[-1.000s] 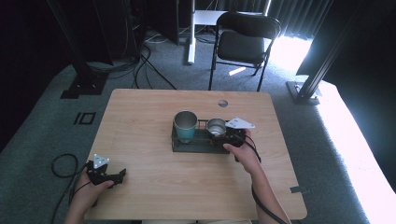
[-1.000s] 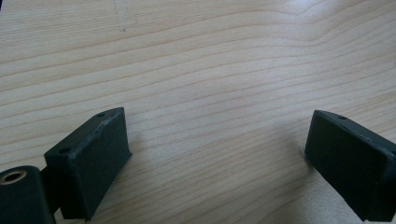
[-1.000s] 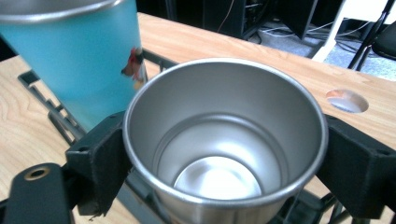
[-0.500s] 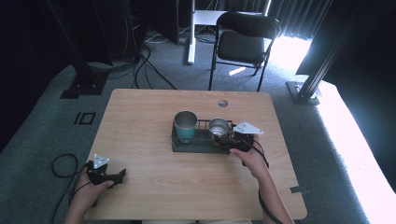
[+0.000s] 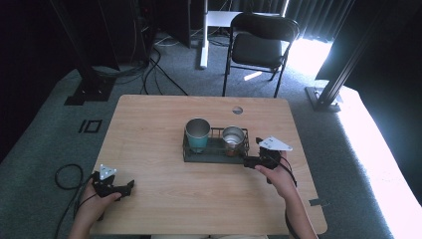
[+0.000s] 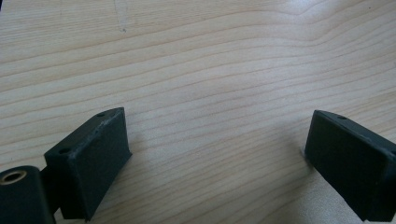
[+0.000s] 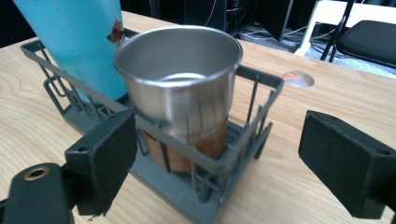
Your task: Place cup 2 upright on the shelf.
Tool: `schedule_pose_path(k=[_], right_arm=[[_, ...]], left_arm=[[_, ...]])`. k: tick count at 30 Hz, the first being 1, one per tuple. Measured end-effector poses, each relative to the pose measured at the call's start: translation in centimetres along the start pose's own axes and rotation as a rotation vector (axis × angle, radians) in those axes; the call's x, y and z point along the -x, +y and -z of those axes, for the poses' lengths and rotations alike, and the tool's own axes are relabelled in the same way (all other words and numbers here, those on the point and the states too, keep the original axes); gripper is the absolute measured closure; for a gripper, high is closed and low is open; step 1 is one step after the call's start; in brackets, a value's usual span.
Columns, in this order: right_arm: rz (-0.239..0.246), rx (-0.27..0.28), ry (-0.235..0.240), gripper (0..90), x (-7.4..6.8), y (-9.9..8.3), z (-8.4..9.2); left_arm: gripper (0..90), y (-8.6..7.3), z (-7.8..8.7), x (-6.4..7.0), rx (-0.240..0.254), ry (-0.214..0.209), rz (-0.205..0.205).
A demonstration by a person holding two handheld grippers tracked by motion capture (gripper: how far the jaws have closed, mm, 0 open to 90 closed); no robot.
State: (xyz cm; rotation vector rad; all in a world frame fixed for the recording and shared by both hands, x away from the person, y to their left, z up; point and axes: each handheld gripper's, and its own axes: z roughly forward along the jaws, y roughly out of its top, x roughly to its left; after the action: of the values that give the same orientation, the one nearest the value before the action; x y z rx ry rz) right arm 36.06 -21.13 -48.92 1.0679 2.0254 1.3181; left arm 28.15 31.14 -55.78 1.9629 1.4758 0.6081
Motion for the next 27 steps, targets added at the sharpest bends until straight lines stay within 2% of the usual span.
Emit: schedule_pose_path(k=[9, 20, 27], right_arm=[[-0.017, -0.024, -0.017, 11.4, 0.8, -1.5, 1.3], [-0.043, -0.061, -0.027, 11.4, 1.4, -3.4, 2.2], [-0.049, -0.094, -0.049, 11.4, 2.1, -4.8, 2.8]], left_arm=[[7.0, 0.0, 0.0, 0.0, 0.000, 0.000, 0.000], [7.0, 0.0, 0.0, 0.0, 0.000, 0.000, 0.000], [7.0, 0.0, 0.0, 0.0, 0.000, 0.000, 0.000]])
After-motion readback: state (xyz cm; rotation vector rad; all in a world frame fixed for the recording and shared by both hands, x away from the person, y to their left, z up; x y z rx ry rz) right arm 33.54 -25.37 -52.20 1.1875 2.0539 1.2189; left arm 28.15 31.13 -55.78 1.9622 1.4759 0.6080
